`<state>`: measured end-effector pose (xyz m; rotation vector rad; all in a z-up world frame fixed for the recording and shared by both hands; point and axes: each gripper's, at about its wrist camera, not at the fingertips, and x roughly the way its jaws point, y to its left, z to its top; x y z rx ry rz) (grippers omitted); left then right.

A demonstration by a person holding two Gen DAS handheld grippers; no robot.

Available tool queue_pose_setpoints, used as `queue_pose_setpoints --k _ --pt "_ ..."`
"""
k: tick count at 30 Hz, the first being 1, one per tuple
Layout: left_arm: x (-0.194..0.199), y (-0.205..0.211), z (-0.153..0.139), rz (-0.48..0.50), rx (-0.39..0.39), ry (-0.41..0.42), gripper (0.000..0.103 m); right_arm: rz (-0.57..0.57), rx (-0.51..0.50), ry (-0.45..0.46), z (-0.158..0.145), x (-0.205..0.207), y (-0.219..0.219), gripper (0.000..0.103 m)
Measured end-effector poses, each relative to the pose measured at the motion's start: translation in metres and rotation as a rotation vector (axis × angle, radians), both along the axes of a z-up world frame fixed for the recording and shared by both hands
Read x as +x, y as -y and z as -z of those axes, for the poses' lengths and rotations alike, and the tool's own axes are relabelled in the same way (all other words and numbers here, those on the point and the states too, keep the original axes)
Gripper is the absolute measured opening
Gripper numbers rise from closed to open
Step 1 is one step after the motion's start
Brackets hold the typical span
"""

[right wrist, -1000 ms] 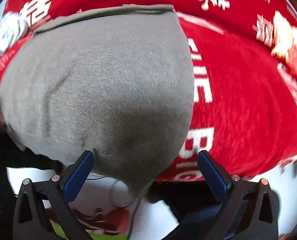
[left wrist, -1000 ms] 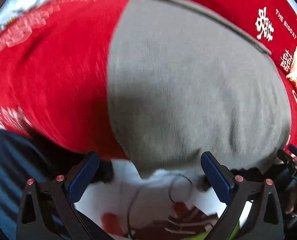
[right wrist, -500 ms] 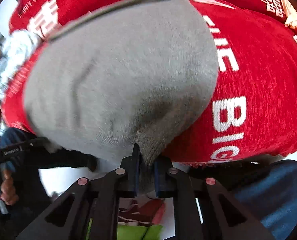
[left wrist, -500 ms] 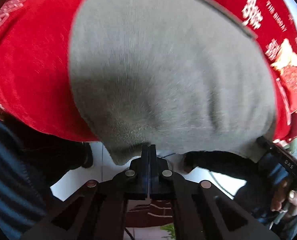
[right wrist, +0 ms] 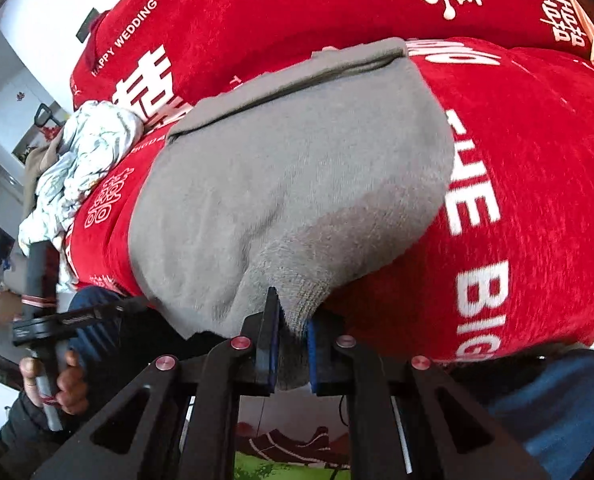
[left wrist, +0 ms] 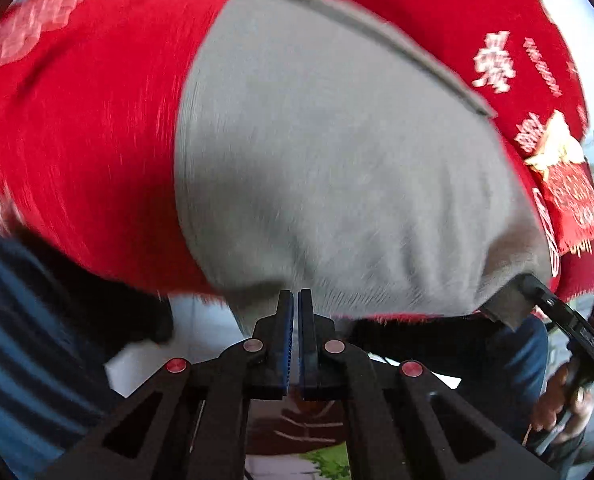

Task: Fold small clothes
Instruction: 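Carry the held hem over the sweater body toward the collar with both grippers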

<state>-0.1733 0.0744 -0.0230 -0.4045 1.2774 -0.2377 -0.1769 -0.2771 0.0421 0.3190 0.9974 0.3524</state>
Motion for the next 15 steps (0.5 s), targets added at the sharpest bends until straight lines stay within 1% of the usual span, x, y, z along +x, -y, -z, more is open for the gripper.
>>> queue_pose_setpoints --k 2,3,4,5,6,7,8,9,10,11,12,13,14,15 --pt "0.003 0.006 0.024 0.003 -0.028 -0.076 0.0 -0.002 -0.006 -0.008 0.002 0.0 0.007 0.012" --pt "0.003 0.007 0.039 -0.007 -0.061 -0.129 0.0 0.004 -0.006 -0.012 0.003 0.001 0.009 0.012" --pt "0.001 0.005 0.048 -0.031 -0.112 -0.152 0.0 0.007 -0.003 -0.013 0.005 0.001 0.012 0.012" --pt "-0.002 -0.001 0.057 -0.075 -0.189 -0.17 0.0 0.008 0.0 -0.012 0.005 0.001 0.014 0.012" --pt "-0.007 -0.003 0.06 -0.09 -0.266 -0.168 0.0 0.009 -0.002 -0.012 0.005 0.001 0.014 0.012" --pt "-0.013 -0.01 0.059 -0.107 -0.362 -0.145 0.0 0.009 -0.007 -0.011 0.005 0.001 0.015 0.012" --pt "-0.017 -0.014 0.05 -0.102 -0.418 -0.097 0.0 0.008 -0.01 -0.011 0.005 0.001 0.015 0.012" --pt "-0.018 -0.015 0.039 -0.098 -0.4 -0.051 0.0 0.008 -0.008 -0.012 0.006 0.001 0.015 0.012" --pt "-0.019 -0.013 0.027 -0.109 -0.323 -0.004 0.0 0.009 -0.007 -0.014 0.007 0.002 0.015 0.012" --pt "-0.019 -0.01 0.015 -0.135 -0.191 0.056 0.01 0.01 -0.006 -0.018 0.008 0.003 0.015 0.012" --pt "-0.019 -0.008 0.013 -0.15 -0.109 0.054 0.032 0.012 -0.005 -0.021 0.009 0.004 0.014 0.012" --pt "-0.017 -0.004 0.016 -0.127 -0.082 0.017 0.093 0.013 -0.004 -0.023 0.009 0.005 0.014 0.012" --pt "-0.019 -0.002 0.021 -0.119 -0.122 0.004 0.103 0.014 -0.004 -0.024 0.009 0.006 0.012 0.012" --pt "-0.019 -0.002 0.024 -0.119 -0.162 -0.009 0.103 0.013 -0.006 -0.022 0.009 0.006 0.011 0.012"
